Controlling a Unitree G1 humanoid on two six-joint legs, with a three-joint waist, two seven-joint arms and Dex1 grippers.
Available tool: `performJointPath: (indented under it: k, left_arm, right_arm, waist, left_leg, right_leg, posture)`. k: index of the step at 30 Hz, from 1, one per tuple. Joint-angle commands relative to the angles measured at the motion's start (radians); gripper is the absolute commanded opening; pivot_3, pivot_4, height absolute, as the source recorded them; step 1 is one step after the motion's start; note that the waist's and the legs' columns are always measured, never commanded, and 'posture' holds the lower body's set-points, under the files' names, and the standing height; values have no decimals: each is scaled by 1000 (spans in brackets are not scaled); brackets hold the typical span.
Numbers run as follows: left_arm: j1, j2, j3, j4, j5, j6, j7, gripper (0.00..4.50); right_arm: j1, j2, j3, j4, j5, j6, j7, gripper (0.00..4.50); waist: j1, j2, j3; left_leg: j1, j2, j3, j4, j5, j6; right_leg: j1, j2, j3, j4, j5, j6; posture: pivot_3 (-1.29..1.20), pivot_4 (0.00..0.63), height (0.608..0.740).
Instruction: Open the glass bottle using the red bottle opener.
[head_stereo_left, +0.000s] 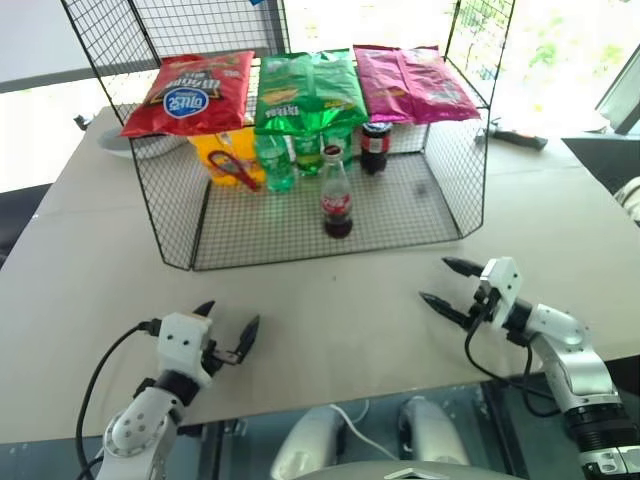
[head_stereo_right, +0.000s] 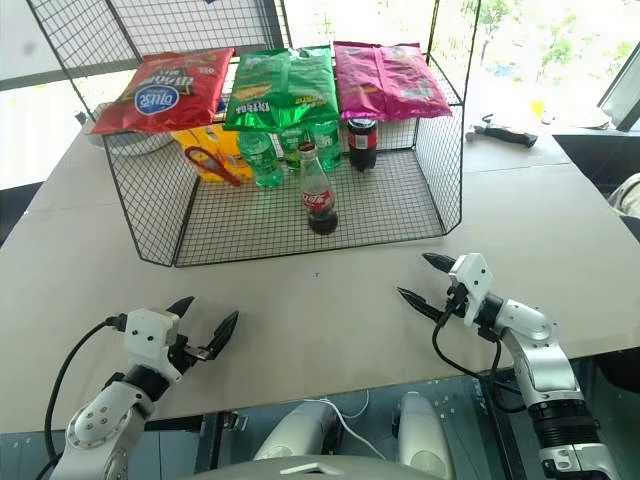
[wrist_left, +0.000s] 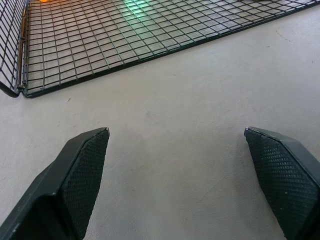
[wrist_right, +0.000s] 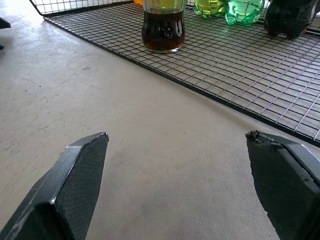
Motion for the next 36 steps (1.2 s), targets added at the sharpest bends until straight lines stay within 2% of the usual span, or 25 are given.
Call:
performJointPath:
  k: [1, 24, 28, 31, 36]
  left_arm:
    - [5, 3, -20, 3, -3, 8, -14, 4500]
    - [-20, 10, -2, -1, -41, 5, -43, 4500]
    - [-95, -15, 28, -3, -110, 16, -25, 4500]
    - [-166, -28, 43, 12, -131, 34, 6, 4500]
    - [-371, -56, 45, 97, -127, 36, 84, 4500]
  right_arm:
    - [-6, -10, -11, -20, 1, -12, 7, 4450]
    - [-6, 6, 15, -24, -27, -32, 0, 4450]
    - [-22, -4, 82, -82, -80, -43, 20, 4450]
    - [-41, 26, 111, -152, -58, 9, 0, 4450]
    - [-112, 119, 171, -311, -16, 148, -72, 4450]
  waist:
    - [0, 0, 0]
    - [0, 0, 0]
    - [-4, -1, 2]
    - [-8, -1, 2]
    - [-7, -2, 2]
  left_leg:
    - [0, 0, 0, 0, 0, 0]
    - [-1, 0, 0, 0, 0, 0]
    - [-1, 0, 0, 0, 0, 0]
    - [0, 1, 0, 0, 2, -4]
    - [-1, 1, -1, -1, 2, -5]
  right_leg:
    - [0, 0, 0, 0, 0, 0]
    - [0, 0, 0, -1, 0, 0]
    - [0, 0, 0, -1, 0, 0]
    - [-1, 1, 0, -1, 0, 0]
    - [-2, 2, 0, -1, 0, -1]
  posture:
    - [0, 150, 740]
    - [0, 150, 740]
    - [0, 150, 740]
    - [0, 150, 740]
    - [0, 150, 740]
